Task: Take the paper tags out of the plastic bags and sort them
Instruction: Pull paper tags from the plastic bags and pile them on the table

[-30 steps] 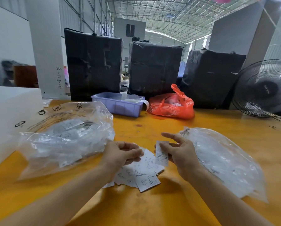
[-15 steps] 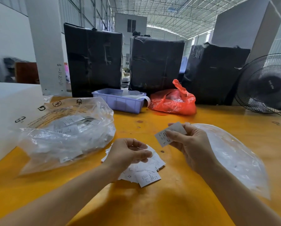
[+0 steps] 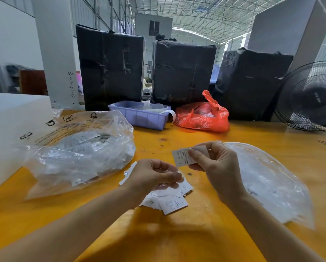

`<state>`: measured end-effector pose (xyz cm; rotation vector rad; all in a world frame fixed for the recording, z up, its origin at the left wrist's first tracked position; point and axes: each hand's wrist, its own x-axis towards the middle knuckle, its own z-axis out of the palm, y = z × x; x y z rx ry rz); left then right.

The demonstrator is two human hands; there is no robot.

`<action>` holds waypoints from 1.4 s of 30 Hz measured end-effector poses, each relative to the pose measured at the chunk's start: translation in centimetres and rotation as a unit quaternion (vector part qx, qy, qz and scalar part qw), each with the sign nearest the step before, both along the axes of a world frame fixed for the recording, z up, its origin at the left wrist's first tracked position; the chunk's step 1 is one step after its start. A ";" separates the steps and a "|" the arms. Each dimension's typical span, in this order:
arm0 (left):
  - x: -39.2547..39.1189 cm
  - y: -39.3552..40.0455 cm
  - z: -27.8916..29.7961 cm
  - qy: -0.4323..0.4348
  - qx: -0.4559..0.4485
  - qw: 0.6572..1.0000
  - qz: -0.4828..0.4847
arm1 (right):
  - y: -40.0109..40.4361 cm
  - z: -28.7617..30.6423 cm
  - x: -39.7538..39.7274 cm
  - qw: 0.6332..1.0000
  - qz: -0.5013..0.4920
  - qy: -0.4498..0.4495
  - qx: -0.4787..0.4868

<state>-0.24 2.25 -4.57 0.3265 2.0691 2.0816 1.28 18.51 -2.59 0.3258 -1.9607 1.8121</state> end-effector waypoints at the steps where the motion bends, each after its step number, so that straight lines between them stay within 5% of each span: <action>1: 0.0 0.0 0.0 0.000 -0.002 1.000 -0.004 | 0.0 0.0 0.0 1.000 -0.001 0.003 0.003; 42: -0.1 -0.1 -0.1 -0.030 0.031 0.998 -0.047 | -0.2 -0.6 -0.1 0.999 -0.006 0.013 0.030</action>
